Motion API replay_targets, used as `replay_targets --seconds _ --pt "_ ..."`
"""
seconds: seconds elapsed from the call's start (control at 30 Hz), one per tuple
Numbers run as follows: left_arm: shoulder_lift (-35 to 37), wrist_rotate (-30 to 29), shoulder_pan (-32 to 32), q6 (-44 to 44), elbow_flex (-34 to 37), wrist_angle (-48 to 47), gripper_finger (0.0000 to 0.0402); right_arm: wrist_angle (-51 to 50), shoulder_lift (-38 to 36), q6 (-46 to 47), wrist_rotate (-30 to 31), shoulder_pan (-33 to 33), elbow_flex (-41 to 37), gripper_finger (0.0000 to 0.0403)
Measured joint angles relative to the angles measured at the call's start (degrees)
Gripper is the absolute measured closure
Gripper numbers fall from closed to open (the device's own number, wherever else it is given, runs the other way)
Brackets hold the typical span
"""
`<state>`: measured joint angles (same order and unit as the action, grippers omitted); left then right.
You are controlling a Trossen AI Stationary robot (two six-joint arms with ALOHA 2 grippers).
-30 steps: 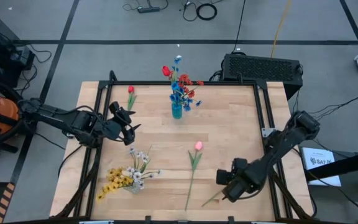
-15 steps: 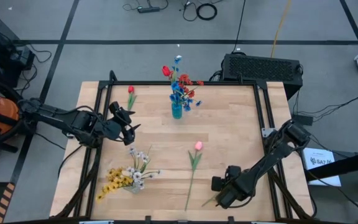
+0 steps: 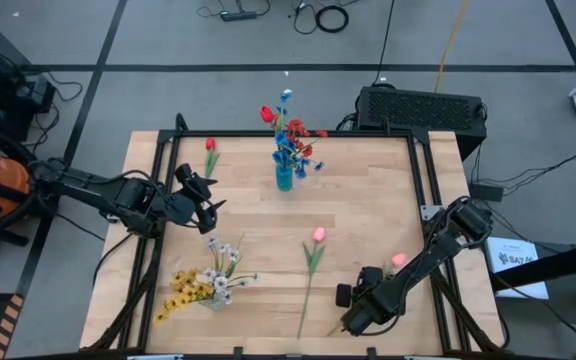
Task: Sort flowers into vase by color
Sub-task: Put the right pink tulip into the transparent flower vase
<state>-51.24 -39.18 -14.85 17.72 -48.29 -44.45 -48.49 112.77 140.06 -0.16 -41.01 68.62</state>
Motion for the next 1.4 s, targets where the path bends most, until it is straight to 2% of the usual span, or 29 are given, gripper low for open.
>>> replay_targets --seconds 0.17,0.3,0.37,0.47,0.57,0.67,0.77,0.83,0.97,1.03,1.2,1.27,1.4 --pt "0.0 0.3 0.0 0.0 0.0 0.0 0.0116 -0.4 -0.1 -1.7 0.8 0.0 0.0 0.0328" --pt "0.0 0.4 0.0 0.0 0.0 0.0 0.0116 -0.3 -0.1 -4.1 5.0 0.0 0.0 0.039" --pt "0.0 0.4 0.0 0.0 0.0 0.0 0.0116 -0.5 -0.1 -5.3 5.9 0.6 0.0 0.0393" --pt "0.0 0.4 0.0 0.0 0.0 0.0 0.0116 -0.9 -0.2 -8.2 3.6 2.3 -0.1 0.0384" --pt "0.0 1.0 0.0 2.0 0.0 0.3 0.0116 -1.1 -0.2 -15.2 3.5 2.8 -0.1 0.0387" --pt "0.0 4.0 0.0 2.9 -0.8 0.4 0.0116 -1.6 -0.3 -20.2 4.8 2.9 -0.1 0.0398" --pt "0.3 4.4 0.0 2.3 -2.0 0.4 0.0116 -3.5 -1.2 -21.3 6.8 2.5 0.1 0.0399" --pt "1.2 4.5 0.0 0.8 -2.8 0.3 0.0116 -6.1 -1.8 -21.4 13.7 1.6 1.2 0.04" --pt "4.7 6.0 -0.1 0.7 -2.9 -1.0 0.0116 -12.6 -4.4 -22.6 35.9 -0.4 5.8 0.0402" --pt "7.5 5.9 -0.4 2.6 -2.6 -2.4 0.0116 -14.7 -5.8 -23.9 44.8 -2.4 8.0 0.0402" --pt "17.5 5.2 -2.9 6.9 2.3 -1.7 0.0116 -14.2 -6.9 -36.9 67.0 -5.3 13.8 0.0402" --pt "22.3 5.1 -4.5 8.0 6.1 0.1 0.0116 -11.8 -7.0 -43.9 73.0 -6.1 15.3 0.0402" --pt "30.9 5.2 -7.6 8.5 14.8 8.0 0.0116 -4.1 -6.8 -57.8 78.3 -7.0 15.8 0.0403"
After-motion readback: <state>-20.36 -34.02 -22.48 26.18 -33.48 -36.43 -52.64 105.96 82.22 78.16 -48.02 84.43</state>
